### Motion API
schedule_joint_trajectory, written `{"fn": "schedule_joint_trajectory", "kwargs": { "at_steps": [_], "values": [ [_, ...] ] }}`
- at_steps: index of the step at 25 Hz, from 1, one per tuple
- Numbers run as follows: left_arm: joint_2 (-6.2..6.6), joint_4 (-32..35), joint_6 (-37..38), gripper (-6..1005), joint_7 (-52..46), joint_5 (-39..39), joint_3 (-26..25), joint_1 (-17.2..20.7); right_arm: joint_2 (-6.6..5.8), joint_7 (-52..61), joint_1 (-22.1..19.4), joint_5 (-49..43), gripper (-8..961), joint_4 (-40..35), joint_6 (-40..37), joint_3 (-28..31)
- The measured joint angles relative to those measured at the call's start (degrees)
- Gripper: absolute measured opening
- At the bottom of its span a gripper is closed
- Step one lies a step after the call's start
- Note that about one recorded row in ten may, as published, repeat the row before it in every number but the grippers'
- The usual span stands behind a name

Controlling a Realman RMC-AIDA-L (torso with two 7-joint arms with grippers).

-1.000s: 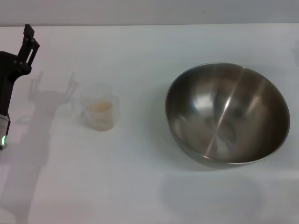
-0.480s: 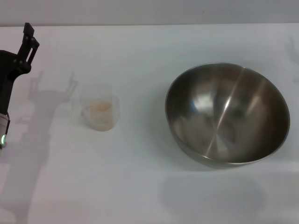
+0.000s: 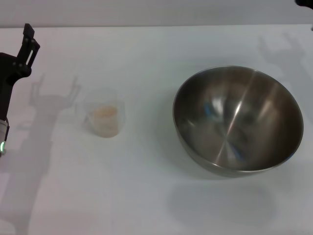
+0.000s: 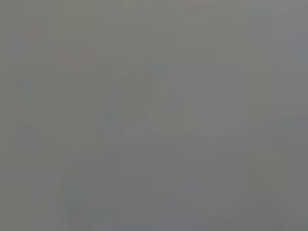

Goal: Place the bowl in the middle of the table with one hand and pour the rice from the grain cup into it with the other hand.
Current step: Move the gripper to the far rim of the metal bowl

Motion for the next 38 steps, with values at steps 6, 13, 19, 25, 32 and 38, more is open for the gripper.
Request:
{"fn": "schedule_joint_trajectory", "kwargs": {
  "at_steps": [6, 13, 19, 25, 32, 38],
  "values": [
    [-0.01, 0.2, 0.6, 871, 0.0, 0.0, -0.1, 0.3, 0.19, 10.1, -3.9, -12.9, 782, -17.4, 22.9, -3.2],
    [0.04, 0.5, 1.2, 870, 0.0, 0.0, -0.1, 0.4, -0.25, 10.3, 0.3, -9.1, 782, -20.7, 37.2, -3.7],
    [0.15, 0.5, 1.8, 870, 0.0, 0.0, -0.1, 0.4, -0.62, 3.6, 4.5, -0.4, 781, -25.7, 50.8, -2.9],
    [0.17, 0.6, 3.5, 870, 0.0, -0.2, -0.1, 0.4, -0.63, -20.6, 9.6, 26.1, 781, -30.7, 67.4, 5.7],
    [0.24, 0.6, 4.2, 870, 0.0, -0.4, -0.5, 0.3, -0.58, -35.4, 17.3, 37.1, 781, -33.7, 95.6, 19.0],
    [0.26, 0.7, 4.3, 870, 0.0, -0.4, -0.9, 0.3, -2.42, -42.6, 23.6, 35.3, 781, -33.1, 116.4, 23.5]
  ]
}}
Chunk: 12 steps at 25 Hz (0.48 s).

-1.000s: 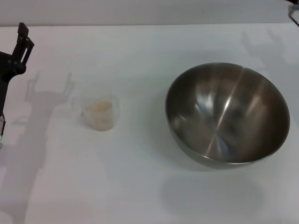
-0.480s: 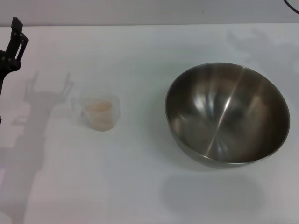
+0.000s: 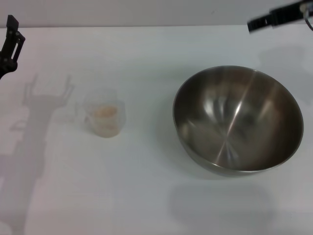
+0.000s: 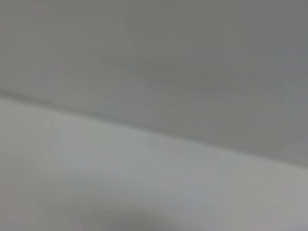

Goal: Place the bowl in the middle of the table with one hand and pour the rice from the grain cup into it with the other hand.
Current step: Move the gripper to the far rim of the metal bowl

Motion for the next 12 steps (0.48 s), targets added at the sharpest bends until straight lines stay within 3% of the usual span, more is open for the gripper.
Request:
{"fn": "schedule_joint_trajectory", "kwargs": {
  "at_steps": [5, 12],
  "values": [
    [0.0, 0.1, 0.1, 870, 0.0, 0.0, -0.5, 0.0, -0.86, -3.0, 2.8, -4.0, 781, 4.0, 6.4, 0.5],
    [-0.01, 0.2, 0.3, 870, 0.0, 0.0, -0.8, 0.0, -0.98, -6.0, 3.7, -4.6, 781, 9.0, 8.6, 0.5]
  ]
}}
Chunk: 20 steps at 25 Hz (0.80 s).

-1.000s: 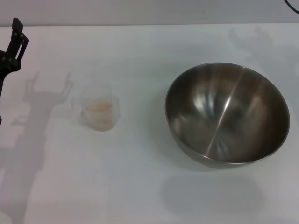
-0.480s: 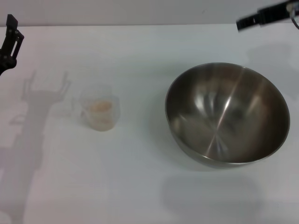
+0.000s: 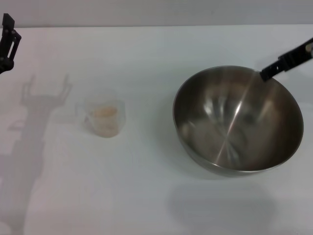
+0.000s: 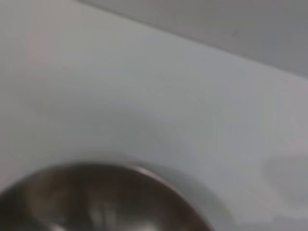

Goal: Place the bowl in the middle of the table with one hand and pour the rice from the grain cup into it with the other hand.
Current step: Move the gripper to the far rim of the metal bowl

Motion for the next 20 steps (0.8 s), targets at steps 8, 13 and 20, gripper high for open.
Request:
{"fn": "schedule_joint_trajectory", "kwargs": {
  "at_steps": [8, 13, 20],
  "values": [
    [0.0, 0.0, 0.4, 870, 0.0, 0.0, 0.0, 0.0, 0.23, -3.4, 0.0, -1.2, 780, 6.6, -1.2, 0.1],
    [-0.09, 0.0, 0.9, 871, 0.0, 0.1, 0.0, 0.1, 0.68, -4.5, 0.1, -1.2, 780, 9.6, -2.7, 0.1],
    [-0.09, 0.0, 1.0, 871, 0.0, 0.1, 0.0, 0.2, 1.12, -6.2, -0.3, -0.5, 627, 11.0, -4.4, 0.3]
  ]
}}
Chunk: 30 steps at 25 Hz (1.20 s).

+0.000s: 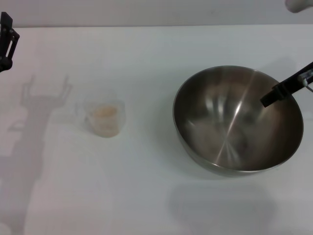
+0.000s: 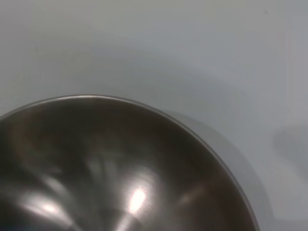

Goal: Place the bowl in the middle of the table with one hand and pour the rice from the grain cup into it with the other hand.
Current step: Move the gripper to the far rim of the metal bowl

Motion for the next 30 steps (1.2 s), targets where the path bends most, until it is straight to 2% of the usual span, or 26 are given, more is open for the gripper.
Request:
{"fn": "schedule_joint_trajectory", "kwargs": {
  "at_steps": [5, 16, 21, 25, 30],
  "values": [
    [0.0, 0.0, 0.1, 871, 0.0, 0.0, 0.0, 0.0, 0.07, -1.0, 0.5, 0.0, 375, 1.7, -0.7, 0.0],
    [0.0, 0.0, 0.9, 870, 0.0, -0.1, 0.0, 0.0, 0.47, -2.1, 0.6, -0.3, 141, 0.9, -2.0, 0.2],
    [0.04, 0.0, 1.0, 870, 0.0, 0.0, 0.0, -0.1, 0.58, -2.1, 0.6, -0.1, 46, -0.9, -2.6, 2.4],
    [0.0, 0.0, 1.0, 870, 0.0, -0.1, 0.0, -0.2, 0.81, -2.1, 0.6, 0.3, 43, -3.0, -4.3, 6.0],
    [-0.02, -0.1, 1.3, 871, 0.0, -0.1, 0.0, -0.2, 0.91, -2.4, 0.1, 3.5, 24, -4.2, -6.6, 6.6]
  ]
}}
